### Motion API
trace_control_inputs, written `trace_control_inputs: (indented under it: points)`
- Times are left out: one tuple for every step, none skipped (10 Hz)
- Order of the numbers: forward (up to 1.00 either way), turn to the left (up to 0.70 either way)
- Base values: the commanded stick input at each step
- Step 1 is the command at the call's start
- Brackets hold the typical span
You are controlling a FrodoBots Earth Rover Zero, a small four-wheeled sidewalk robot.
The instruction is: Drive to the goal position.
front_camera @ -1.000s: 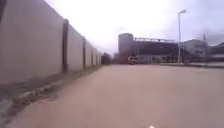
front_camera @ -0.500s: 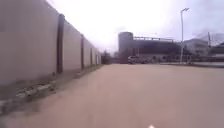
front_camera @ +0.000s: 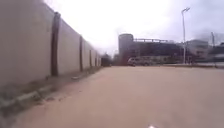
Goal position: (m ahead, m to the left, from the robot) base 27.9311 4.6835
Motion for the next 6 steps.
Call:
trace_control_inputs:
  points:
    - [1.00, 0.00]
    - [1.00, 0.00]
    - [1.00, 0.00]
    - [1.00, 0.00]
    - [1.00, 0.00]
    - [1.00, 0.00]
